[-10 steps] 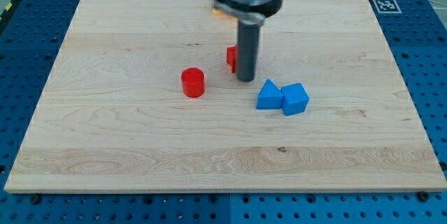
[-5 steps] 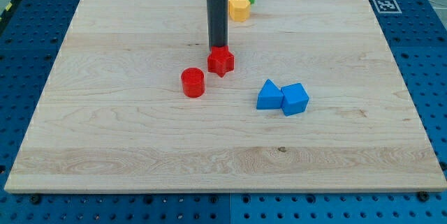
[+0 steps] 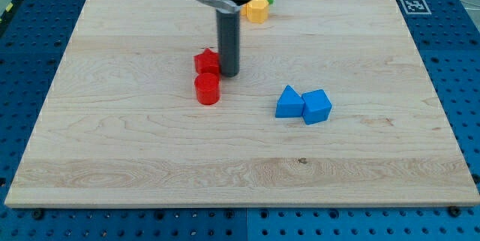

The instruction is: Move the red star above to the red circle

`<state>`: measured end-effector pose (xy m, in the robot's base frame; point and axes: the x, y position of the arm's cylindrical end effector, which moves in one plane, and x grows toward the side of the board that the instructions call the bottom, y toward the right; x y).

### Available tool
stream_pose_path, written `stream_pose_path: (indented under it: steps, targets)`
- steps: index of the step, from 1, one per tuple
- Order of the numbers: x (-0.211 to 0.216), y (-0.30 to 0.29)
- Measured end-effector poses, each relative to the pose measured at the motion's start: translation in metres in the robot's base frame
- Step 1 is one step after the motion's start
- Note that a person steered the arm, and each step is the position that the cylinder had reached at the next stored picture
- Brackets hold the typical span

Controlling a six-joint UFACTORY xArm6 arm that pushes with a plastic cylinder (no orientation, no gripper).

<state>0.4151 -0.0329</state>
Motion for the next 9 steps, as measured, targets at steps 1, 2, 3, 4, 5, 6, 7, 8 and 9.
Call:
stream_pose_path:
  steps: [1,2,3,4,5,6,7,8,9]
  targets:
    - [-0.015,0.014]
    - [-0.043,0.019]
    - [-0.044,-0.026]
    - [-0.045,-0.057]
    - [-0.044,-0.046]
    - [-0.040,-0.022]
    - [-0.032,0.000]
    - [-0.055,-0.016]
    - [-0.074,-0.060]
